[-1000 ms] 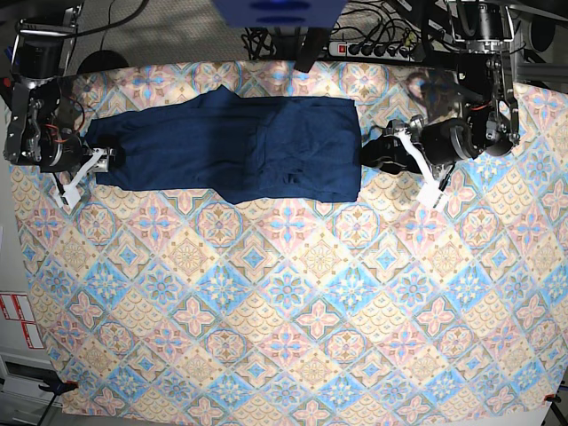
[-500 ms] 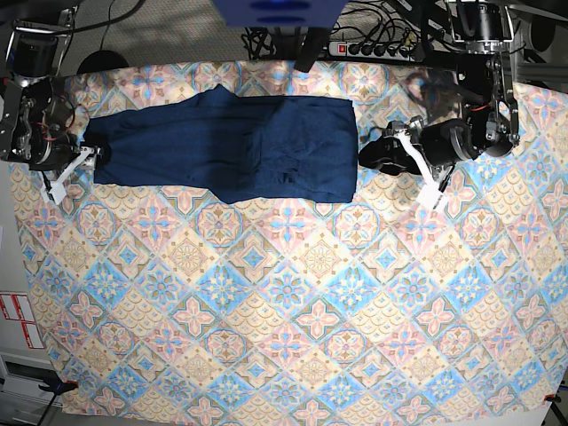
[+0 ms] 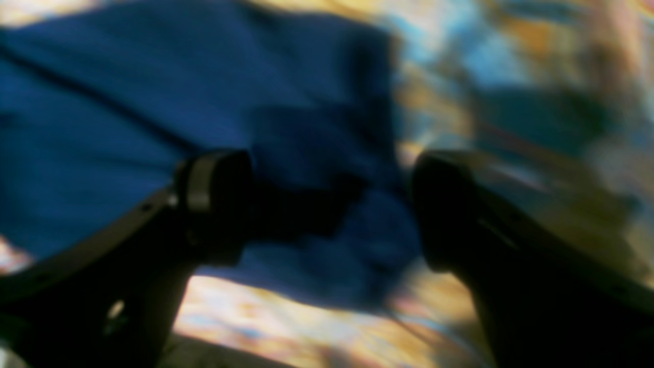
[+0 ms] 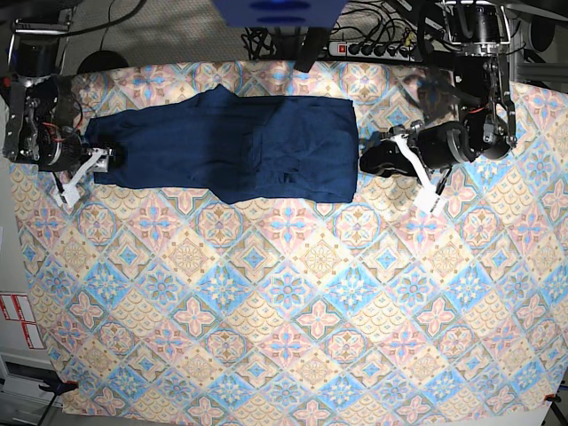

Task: Fold the T-shirt properly
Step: 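Hold the strip ends with both grippers and pull them taut, then fold the strip end with the right gripper toward the left gripper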

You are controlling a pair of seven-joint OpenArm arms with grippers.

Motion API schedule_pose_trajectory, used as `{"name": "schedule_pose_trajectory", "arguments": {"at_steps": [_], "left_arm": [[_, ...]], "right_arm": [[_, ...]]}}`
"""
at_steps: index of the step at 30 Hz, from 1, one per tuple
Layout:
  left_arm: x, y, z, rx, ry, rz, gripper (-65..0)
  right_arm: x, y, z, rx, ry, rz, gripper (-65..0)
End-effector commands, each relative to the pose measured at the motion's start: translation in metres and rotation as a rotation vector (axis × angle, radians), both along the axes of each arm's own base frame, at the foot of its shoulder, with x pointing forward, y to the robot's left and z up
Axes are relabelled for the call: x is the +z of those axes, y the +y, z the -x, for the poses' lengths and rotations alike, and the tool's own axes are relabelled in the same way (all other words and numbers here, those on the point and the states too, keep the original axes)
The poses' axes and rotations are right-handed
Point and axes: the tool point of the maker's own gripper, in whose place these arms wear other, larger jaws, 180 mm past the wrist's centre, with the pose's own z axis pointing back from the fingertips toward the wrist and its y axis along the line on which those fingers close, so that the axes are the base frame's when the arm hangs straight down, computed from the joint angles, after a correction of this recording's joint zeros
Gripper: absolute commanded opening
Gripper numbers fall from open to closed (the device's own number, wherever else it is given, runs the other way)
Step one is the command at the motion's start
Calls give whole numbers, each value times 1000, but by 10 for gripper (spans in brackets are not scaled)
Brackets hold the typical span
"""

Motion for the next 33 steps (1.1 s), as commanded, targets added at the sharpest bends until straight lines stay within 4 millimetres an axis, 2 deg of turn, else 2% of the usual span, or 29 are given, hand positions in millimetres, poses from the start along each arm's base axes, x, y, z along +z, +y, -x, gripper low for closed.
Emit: {"name": "schedule_pose_trajectory", "arguments": {"at_steps": [1, 8, 11, 14, 17, 20, 23, 27, 30, 33], "left_arm": [[10, 1, -8, 7, -40, 16, -513], [11, 2, -8, 11, -42, 19, -513], [11, 2, -8, 11, -42, 19, -513], [10, 2, -8, 11, -41, 19, -513], [10, 2, -8, 11, -41, 19, -513], [10, 2, -8, 11, -41, 19, -513], [10, 2, -7, 11, -38, 19, -513], [10, 2, -7, 12, -39, 20, -513], [10, 2, -7, 14, -39, 19, -513], [10, 2, -7, 14, -40, 18, -513]], "right_arm": [[2, 4, 1, 19, 9, -19, -175], [1, 19, 1, 28, 8, -70, -178], [-2, 24, 10, 13, 20, -105, -184], [-3, 25, 15, 11, 29, -111, -246], [-4, 25, 16, 10, 31, -112, -363], [-6, 33, 15, 1, 27, -133, -523], [-5, 37, 13, -1, 22, -144, -621], [5, 51, 6, -28, 3, -246, -645], [23, 60, -18, -54, -67, -329, -649], [35, 57, -36, -66, -115, -337, -649]]}}
